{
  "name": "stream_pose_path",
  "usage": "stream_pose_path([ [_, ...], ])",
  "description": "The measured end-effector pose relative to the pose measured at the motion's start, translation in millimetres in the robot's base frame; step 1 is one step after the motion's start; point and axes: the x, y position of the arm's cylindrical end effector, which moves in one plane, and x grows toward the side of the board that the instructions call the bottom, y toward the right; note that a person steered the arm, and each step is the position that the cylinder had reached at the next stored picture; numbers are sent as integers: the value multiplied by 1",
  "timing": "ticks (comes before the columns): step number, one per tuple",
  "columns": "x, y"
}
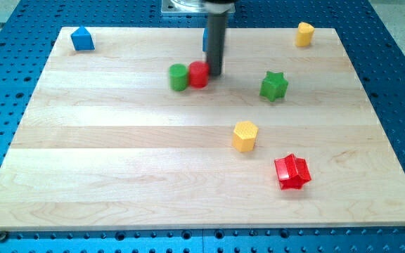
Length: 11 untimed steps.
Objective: Move the hexagon to the center left of the board
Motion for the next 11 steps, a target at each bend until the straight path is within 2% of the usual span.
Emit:
stream_pose_path([
  [1,33,15],
  [3,118,111],
  [4,124,83],
  [5,130,-39],
  [6,127,-72],
  [7,137,-19],
  [8,202,12],
  [9,203,-29],
  [10,170,-67],
  [11,150,-139],
])
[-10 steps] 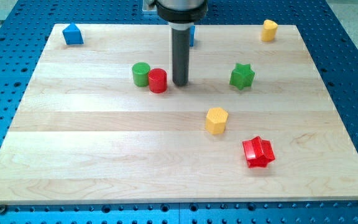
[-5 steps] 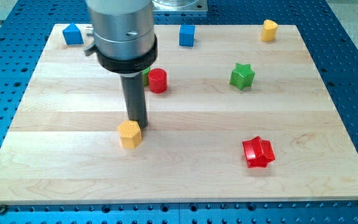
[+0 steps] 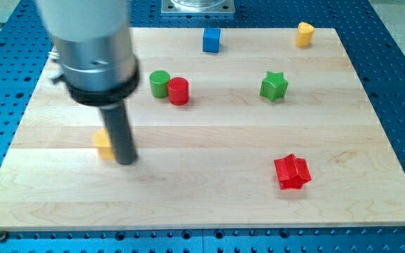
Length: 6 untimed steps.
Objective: Move the hexagon to the center left of the board
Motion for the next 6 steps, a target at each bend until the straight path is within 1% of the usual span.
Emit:
stream_pose_path([
  [1,-4,-43],
  [2,69,-19],
  [3,72,-57],
  [4,21,-63],
  [5,-12,-63],
  [6,-21,-91],
])
